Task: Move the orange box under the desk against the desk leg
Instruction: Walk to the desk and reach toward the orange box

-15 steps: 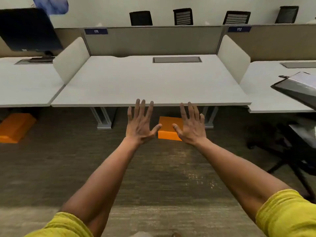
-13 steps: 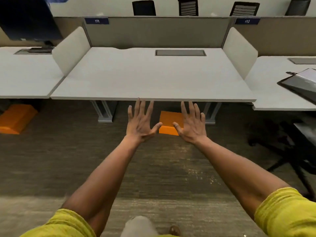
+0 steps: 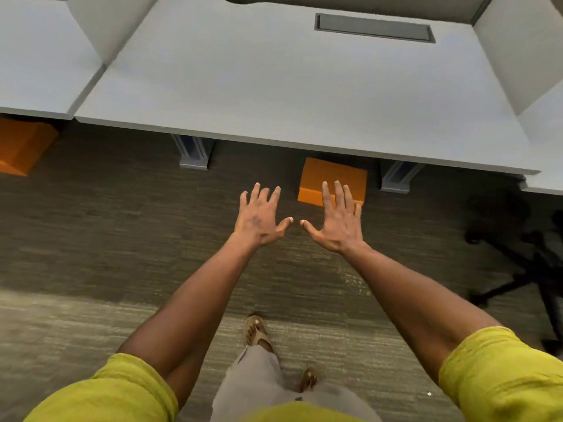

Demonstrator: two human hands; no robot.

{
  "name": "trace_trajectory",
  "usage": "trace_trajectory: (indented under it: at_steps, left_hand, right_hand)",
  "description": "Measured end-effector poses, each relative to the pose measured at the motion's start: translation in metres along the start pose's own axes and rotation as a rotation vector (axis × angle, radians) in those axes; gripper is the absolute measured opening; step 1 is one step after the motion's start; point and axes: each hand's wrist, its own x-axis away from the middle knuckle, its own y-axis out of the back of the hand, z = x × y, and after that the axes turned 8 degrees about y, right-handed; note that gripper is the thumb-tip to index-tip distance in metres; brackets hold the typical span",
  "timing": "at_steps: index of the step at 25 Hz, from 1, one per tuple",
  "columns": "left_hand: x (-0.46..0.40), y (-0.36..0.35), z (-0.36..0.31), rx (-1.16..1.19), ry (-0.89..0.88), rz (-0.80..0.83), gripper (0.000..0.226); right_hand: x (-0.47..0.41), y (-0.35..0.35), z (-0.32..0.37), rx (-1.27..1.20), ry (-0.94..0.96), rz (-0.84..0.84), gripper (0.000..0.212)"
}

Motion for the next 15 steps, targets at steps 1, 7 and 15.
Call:
trace_trajectory:
  at_steps: [1,7,15]
  left_hand:
    - [-0.017,-0.004,0.009,0.010,0.011,0.024,0.087]
    - [-0.099,-0.058,0.059,0.018,0.032,0.119,0.089]
    - [-0.191,-0.174,0.103,0.007,0.124,0.271,0.073]
  right_hand:
    - [-0.015,-0.008,0.006,-0.012,-0.015,0.015,0.112]
    - [-0.087,-0.077,0.014,-0.042,-0.108,0.121,0.114]
    - [-0.189,-0.199,-0.026,0.009,-0.138,0.227,0.109]
